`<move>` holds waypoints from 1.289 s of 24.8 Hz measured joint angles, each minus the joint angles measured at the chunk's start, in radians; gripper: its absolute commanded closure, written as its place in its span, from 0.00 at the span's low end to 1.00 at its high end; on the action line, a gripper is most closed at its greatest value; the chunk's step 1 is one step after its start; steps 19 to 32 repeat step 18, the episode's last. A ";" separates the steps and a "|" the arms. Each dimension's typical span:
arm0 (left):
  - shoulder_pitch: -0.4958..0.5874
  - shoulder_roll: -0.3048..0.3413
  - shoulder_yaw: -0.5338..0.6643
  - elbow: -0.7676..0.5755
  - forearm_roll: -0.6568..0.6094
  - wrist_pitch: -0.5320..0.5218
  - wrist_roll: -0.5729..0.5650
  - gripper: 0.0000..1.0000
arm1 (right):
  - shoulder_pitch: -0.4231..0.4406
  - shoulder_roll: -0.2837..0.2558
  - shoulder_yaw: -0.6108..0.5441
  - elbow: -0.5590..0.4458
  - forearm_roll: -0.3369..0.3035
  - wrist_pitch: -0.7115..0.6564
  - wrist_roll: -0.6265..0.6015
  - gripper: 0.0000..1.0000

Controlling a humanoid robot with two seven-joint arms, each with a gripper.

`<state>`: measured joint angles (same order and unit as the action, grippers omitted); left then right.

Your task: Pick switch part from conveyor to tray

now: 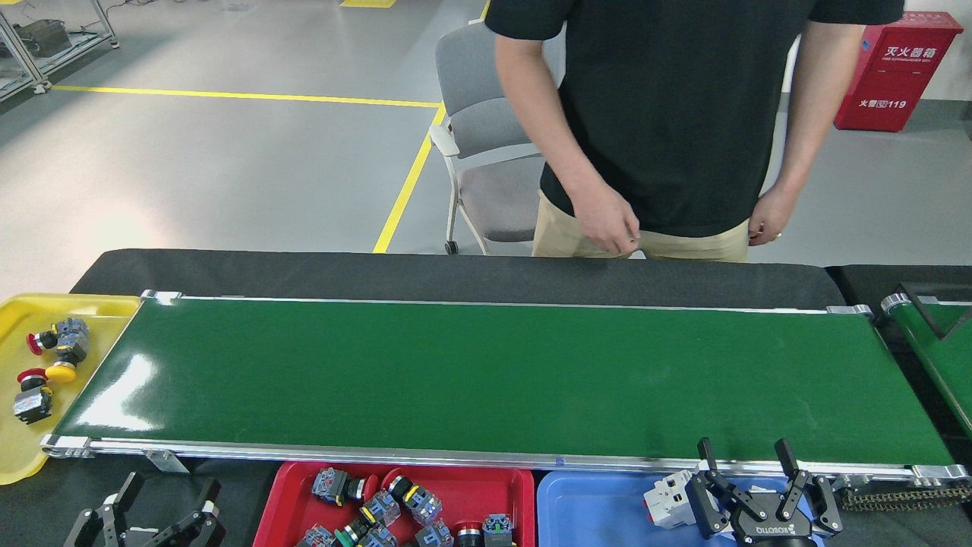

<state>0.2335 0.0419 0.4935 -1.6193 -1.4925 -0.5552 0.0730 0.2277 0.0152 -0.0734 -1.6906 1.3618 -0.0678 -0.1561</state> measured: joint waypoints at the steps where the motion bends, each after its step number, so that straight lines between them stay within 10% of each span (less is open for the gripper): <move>1: 0.000 0.000 0.002 0.000 0.000 0.000 0.000 0.00 | 0.003 0.002 0.000 -0.002 0.000 0.002 -0.002 0.00; 32: -0.032 0.001 0.011 0.004 0.000 0.004 0.000 0.00 | 0.130 0.002 -0.043 -0.062 -0.005 -0.003 -0.006 0.00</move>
